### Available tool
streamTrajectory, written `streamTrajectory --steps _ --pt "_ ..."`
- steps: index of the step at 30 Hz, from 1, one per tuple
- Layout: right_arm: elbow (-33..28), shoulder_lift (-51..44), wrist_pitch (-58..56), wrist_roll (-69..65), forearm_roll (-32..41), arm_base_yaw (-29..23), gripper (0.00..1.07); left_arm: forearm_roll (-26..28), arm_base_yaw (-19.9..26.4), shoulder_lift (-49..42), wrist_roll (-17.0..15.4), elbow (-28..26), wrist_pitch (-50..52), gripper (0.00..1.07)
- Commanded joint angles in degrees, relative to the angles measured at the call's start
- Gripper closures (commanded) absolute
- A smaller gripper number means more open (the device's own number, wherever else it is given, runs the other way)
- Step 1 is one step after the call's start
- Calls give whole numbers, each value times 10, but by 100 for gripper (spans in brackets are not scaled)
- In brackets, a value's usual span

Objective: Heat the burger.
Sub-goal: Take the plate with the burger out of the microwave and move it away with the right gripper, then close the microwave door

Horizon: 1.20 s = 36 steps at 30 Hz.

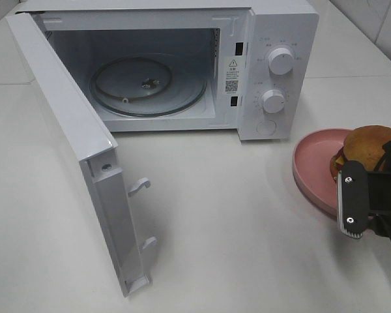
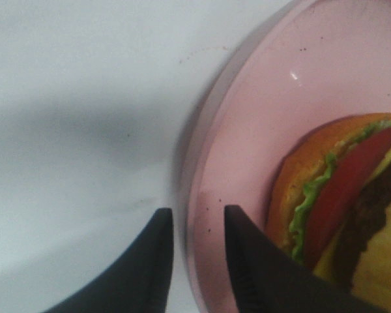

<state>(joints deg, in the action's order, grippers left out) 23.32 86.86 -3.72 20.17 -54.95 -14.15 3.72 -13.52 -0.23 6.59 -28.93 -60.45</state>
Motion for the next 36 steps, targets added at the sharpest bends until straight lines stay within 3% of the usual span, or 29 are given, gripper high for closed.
streamTrajectory --steps 1,3,16,19,21,27,32,36 --pt "2 -2 6 -3 -4 1 64 2 2 -13 -2 1 7 106" --pt "2 -2 6 -3 -4 1 59 2 2 -13 -2 1 7 106" --pt "2 -65 37 -4 -3 -2 58 2 2 -13 -2 1 7 106" --pt "2 -90 37 -6 -3 -33 58 2 2 -13 -2 1 7 106" --pt "2 -109 37 -12 -3 -93 58 2 2 -13 -2 1 7 106" --pt "6 -109 28 -65 -3 -120 58 2 2 -13 -2 1 7 106" --pt "40 -109 -21 -135 1 -120 57 2 2 -13 -2 1 7 106" --pt "92 -109 -53 -229 26 -120 49 2 2 -13 -2 1 7 106"
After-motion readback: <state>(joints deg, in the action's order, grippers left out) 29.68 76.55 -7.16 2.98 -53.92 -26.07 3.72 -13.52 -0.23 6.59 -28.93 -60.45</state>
